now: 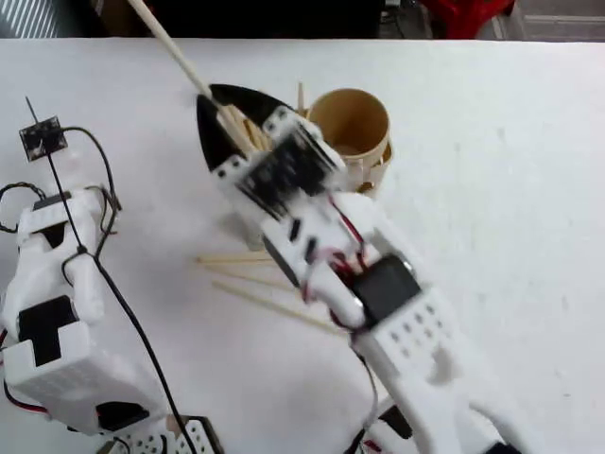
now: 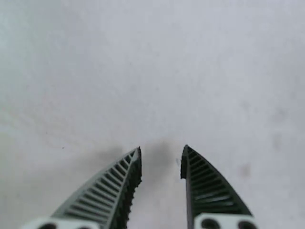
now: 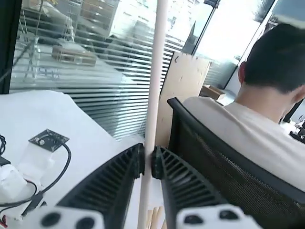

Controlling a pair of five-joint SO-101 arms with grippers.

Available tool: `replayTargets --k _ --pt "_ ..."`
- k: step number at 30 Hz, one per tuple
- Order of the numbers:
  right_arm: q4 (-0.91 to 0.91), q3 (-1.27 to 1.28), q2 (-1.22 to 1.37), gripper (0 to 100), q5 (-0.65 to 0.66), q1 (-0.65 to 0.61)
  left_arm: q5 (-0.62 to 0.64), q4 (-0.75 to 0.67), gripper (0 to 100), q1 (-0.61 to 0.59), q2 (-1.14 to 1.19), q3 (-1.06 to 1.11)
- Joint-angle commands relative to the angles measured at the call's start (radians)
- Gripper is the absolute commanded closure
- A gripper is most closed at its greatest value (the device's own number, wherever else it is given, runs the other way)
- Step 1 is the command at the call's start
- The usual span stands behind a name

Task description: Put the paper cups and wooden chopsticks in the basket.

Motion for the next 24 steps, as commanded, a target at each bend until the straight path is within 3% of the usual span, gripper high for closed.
replayTargets --k 1,17,24 --pt "-0.033 -0.064 0.071 98.1 -0.005 0.007 0.006 -0.017 84 0.022 -0.007 -0.02" --pt "-0.033 -0.063 0.111 97.6 -0.005 0.062 0.006 -0.017 84 0.022 -0.007 -0.02" --pt "-0.054 -0.035 0.11 87.4 -0.005 0.062 0.006 -0.017 84 0.022 -0.007 -0.02"
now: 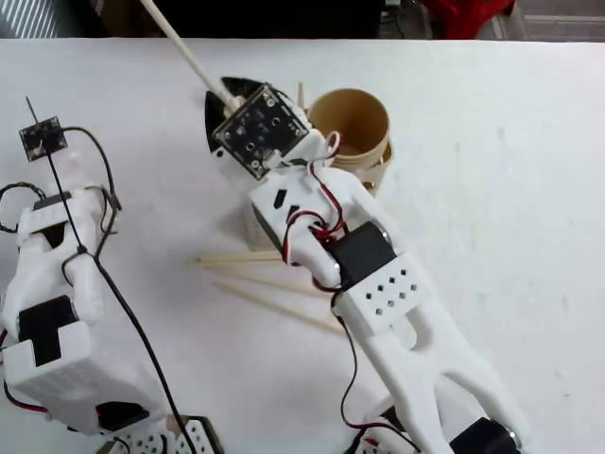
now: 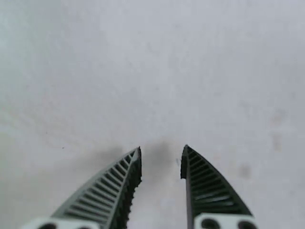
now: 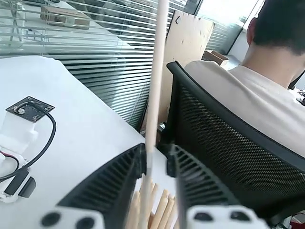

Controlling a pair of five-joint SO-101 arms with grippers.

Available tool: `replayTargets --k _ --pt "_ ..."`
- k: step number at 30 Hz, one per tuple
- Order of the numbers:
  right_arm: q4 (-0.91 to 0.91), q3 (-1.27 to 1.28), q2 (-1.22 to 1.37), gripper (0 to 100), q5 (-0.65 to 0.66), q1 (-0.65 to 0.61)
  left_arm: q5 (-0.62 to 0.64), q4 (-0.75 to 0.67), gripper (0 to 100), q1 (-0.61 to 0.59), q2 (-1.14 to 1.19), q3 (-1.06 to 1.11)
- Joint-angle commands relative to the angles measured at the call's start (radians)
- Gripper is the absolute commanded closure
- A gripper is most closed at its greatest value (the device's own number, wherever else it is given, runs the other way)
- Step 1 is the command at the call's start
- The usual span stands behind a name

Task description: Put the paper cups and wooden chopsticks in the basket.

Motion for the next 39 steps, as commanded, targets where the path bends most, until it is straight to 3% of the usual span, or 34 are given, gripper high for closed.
replayTargets --k 1,9,12,17,21,26,32,39 --pt "-0.051 -0.018 -0.005 88.3 -0.005 0.01 0.006 -0.017 84 0.022 -0.007 -0.02" --pt "-0.01 0.018 -0.044 94.5 -0.002 0.007 0.006 -0.017 84 0.022 -0.007 -0.02" --pt "0.211 0.017 -0.142 98.5 -0.003 -0.022 0.006 -0.017 84 0.022 -0.007 -0.02" --pt "0.642 0.017 -0.306 97.0 0.005 -0.122 0.006 -0.017 84 0.022 -0.007 -0.02" --pt "0.84 0.044 -0.272 92.6 0.071 -0.171 0.006 -0.017 84 0.022 -0.007 -0.02" --pt "0.783 0.244 -0.14 86.9 0.183 -0.197 0.006 -0.012 84 0.022 -0.007 -0.02" --pt "0.432 0.531 0.021 87.6 0.203 -0.211 0.006 -0.014 84 0.022 -0.007 -0.02" --pt "0.305 0.557 0.248 89.7 0.203 -0.18 0.006 -0.011 84 0.022 -0.007 -0.02"
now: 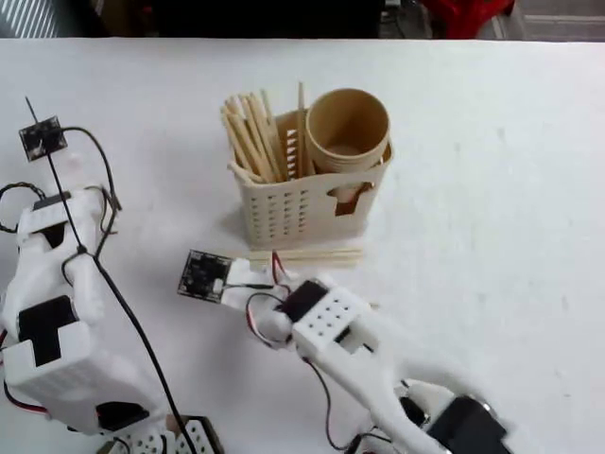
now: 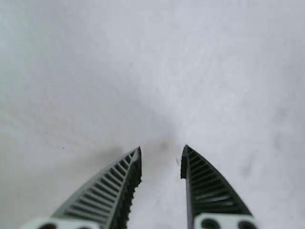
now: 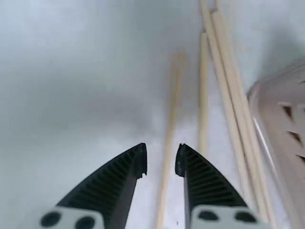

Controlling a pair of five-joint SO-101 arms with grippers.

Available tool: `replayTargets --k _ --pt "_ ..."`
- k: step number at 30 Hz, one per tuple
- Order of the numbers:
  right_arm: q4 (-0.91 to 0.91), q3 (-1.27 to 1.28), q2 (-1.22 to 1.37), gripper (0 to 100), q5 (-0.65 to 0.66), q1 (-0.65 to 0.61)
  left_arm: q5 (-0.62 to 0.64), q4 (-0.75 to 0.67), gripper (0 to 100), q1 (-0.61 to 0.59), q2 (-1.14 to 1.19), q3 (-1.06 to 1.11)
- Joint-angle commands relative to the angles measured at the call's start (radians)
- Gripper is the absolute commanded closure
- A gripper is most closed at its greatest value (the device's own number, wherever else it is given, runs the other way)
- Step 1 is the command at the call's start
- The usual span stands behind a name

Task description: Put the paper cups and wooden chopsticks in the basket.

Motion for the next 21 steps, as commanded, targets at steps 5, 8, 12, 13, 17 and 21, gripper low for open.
replayTargets --k 5,8,12,13,17,21 --pt "-0.077 -0.021 0.133 89.7 0.009 0.027 0.006 -0.009 84 0.022 -0.007 -0.02" --pt "-0.073 -0.038 0.154 89.8 0.006 0.027 0.006 -0.009 84 0.022 -0.007 -0.02" --pt "-0.071 -0.038 0.153 99.2 0.003 0.027 0.006 -0.009 84 0.022 -0.007 -0.02" --pt "-0.071 -0.037 0.151 98.0 0.003 0.027 0.006 -0.009 84 0.022 -0.007 -0.02" --pt "-0.004 -0.055 0.114 98.1 0.002 0.027 0.006 -0.009 84 0.022 -0.007 -0.02" --pt "0.105 -0.064 -0.068 98.2 0.0 0.027 0.006 -0.012 84 0.022 -0.007 -0.02"
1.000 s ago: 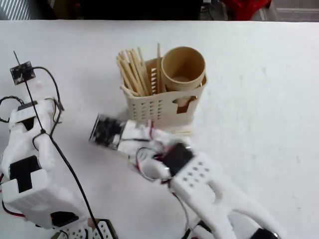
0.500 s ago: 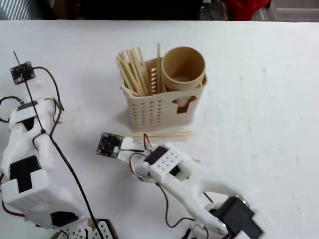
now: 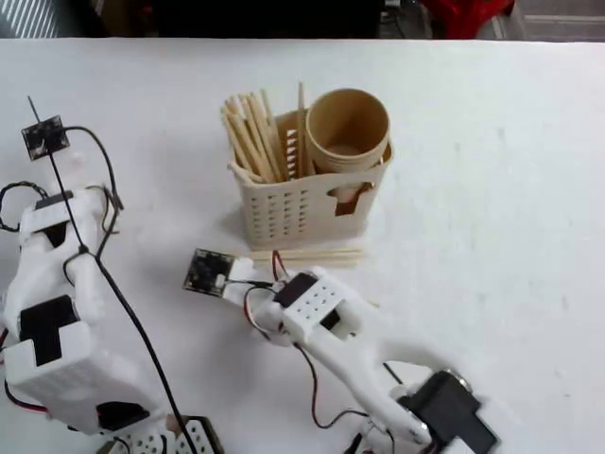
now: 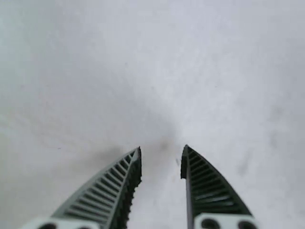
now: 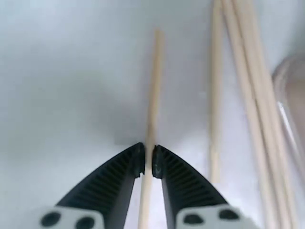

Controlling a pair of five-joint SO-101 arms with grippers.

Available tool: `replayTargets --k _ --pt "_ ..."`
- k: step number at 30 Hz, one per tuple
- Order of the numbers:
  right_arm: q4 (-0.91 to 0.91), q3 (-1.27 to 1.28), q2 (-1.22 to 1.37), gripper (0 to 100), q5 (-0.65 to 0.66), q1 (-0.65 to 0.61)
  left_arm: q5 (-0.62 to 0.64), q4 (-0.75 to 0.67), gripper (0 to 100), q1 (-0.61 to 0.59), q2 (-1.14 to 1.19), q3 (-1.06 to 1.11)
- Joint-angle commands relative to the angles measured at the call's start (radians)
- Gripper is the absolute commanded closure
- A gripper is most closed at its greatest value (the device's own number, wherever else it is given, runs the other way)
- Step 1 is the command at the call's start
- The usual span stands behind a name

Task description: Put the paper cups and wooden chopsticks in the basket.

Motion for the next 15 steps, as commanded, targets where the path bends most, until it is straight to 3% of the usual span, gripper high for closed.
replayTargets --k 1,7,10,15 --pt "0.077 -0.029 -0.205 98.2 0.0 0.002 0.006 -0.012 84 0.013 -0.007 -0.02" --pt "0.124 -0.046 -0.604 98.2 0.0 -0.001 0.006 -0.015 84 0.013 -0.007 -0.02" --pt "0.122 -0.121 -0.759 98.2 -0.069 0.004 0.006 -0.017 84 0.013 -0.007 -0.02" --pt "-0.013 -0.368 -0.771 98.2 -0.118 0.004 0.006 -0.017 84 0.013 -0.007 -0.02"
